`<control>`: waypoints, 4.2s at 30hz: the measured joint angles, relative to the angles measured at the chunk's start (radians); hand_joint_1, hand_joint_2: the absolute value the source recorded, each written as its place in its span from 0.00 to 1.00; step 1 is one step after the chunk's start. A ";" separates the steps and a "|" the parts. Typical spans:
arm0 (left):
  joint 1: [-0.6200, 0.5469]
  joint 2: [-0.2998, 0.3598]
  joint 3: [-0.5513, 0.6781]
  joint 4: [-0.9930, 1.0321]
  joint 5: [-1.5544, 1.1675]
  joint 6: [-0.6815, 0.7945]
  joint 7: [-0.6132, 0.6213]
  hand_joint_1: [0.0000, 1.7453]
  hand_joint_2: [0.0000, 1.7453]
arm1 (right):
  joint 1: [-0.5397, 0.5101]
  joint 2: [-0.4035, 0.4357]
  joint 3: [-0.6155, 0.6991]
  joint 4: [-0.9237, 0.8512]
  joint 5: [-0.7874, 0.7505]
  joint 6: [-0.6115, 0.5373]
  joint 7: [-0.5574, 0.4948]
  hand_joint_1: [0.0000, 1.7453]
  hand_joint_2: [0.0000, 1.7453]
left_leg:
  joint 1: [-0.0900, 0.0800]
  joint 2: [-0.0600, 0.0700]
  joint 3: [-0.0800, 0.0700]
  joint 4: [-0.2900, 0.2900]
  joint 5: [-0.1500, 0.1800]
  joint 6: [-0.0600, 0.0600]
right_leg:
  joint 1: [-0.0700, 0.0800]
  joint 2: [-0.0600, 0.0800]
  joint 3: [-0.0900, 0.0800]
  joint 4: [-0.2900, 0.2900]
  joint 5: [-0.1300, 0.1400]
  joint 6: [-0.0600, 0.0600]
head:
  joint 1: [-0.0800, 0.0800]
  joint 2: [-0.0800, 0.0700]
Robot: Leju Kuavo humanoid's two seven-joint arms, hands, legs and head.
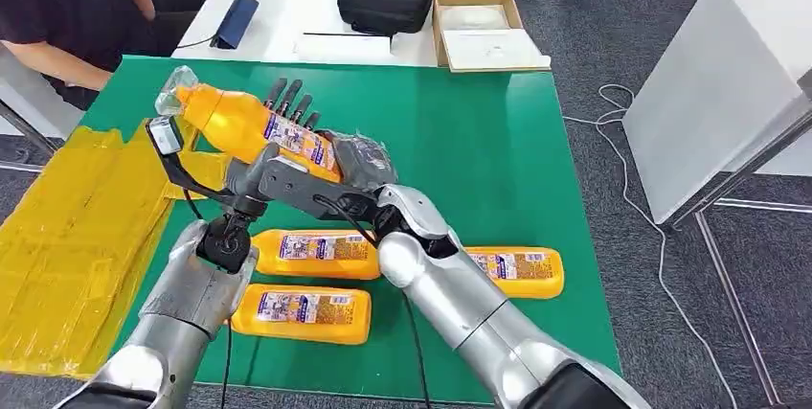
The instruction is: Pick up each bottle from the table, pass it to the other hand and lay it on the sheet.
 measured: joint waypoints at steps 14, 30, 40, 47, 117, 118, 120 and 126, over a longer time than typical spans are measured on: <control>0.009 0.000 -0.002 0.000 0.024 -0.002 0.006 1.00 1.00 | 0.032 0.001 -0.025 -0.014 0.053 0.003 -0.008 0.99 1.00 | 0.000 0.000 0.000 0.000 0.000 0.000 | 0.000 0.000 0.000 0.000 0.000 0.000 | 0.000 0.000; 0.047 0.003 0.000 0.000 0.072 -0.039 -0.004 1.00 1.00 | 0.068 -0.005 -0.027 -0.014 0.076 0.003 -0.039 1.00 1.00 | 0.000 0.000 0.000 0.000 0.000 0.000 | 0.000 0.000 0.000 0.000 0.000 0.000 | 0.000 0.000; 0.055 0.011 0.005 0.017 0.114 -0.094 -0.003 1.00 1.00 | 0.086 -0.018 -0.043 -0.013 0.085 0.000 -0.064 0.00 1.00 | 0.000 0.000 0.000 0.000 0.000 0.000 | 0.000 0.000 -0.001 0.000 0.000 0.000 | 0.000 0.000; 0.053 0.019 0.034 0.023 0.184 -0.148 -0.007 1.00 1.00 | 0.145 -0.053 -0.082 -0.078 0.098 -0.045 -0.092 0.00 0.00 | 0.000 -0.001 0.000 0.000 0.000 0.000 | 0.000 -0.001 -0.001 0.000 0.000 0.000 | 0.000 0.000; -0.205 0.390 -0.088 0.619 -2.232 1.287 0.238 1.00 1.00 | 0.482 -0.251 -0.208 -0.712 0.061 0.044 -0.136 0.00 0.00 | 0.000 -0.002 -0.005 0.000 0.001 0.000 | 0.000 -0.001 0.000 0.000 0.000 0.001 | 0.000 0.000; -0.202 0.389 -0.088 0.621 -2.232 1.288 0.235 1.00 1.00 | 0.485 -0.251 -0.208 -0.717 0.062 0.045 -0.135 0.00 0.00 | 0.000 -0.002 -0.005 0.000 0.001 0.000 | 0.000 -0.001 0.000 0.000 0.000 0.001 | 0.001 0.000; -0.189 0.386 -0.087 0.623 -2.231 1.294 0.224 1.00 1.00 | 0.492 -0.251 -0.208 -0.723 0.066 0.048 -0.133 0.00 0.00 | 0.000 -0.001 -0.005 0.000 0.001 0.000 | 0.000 -0.001 0.000 0.000 0.000 0.001 | 0.000 0.000; -0.140 0.376 -0.052 0.628 -2.174 1.321 0.169 1.00 1.00 | 0.496 -0.251 -0.196 -0.726 0.080 0.051 -0.133 0.00 0.00 | 0.000 -0.001 -0.005 -0.001 0.001 0.000 | 0.000 -0.001 0.000 0.000 0.000 0.001 | 0.000 0.000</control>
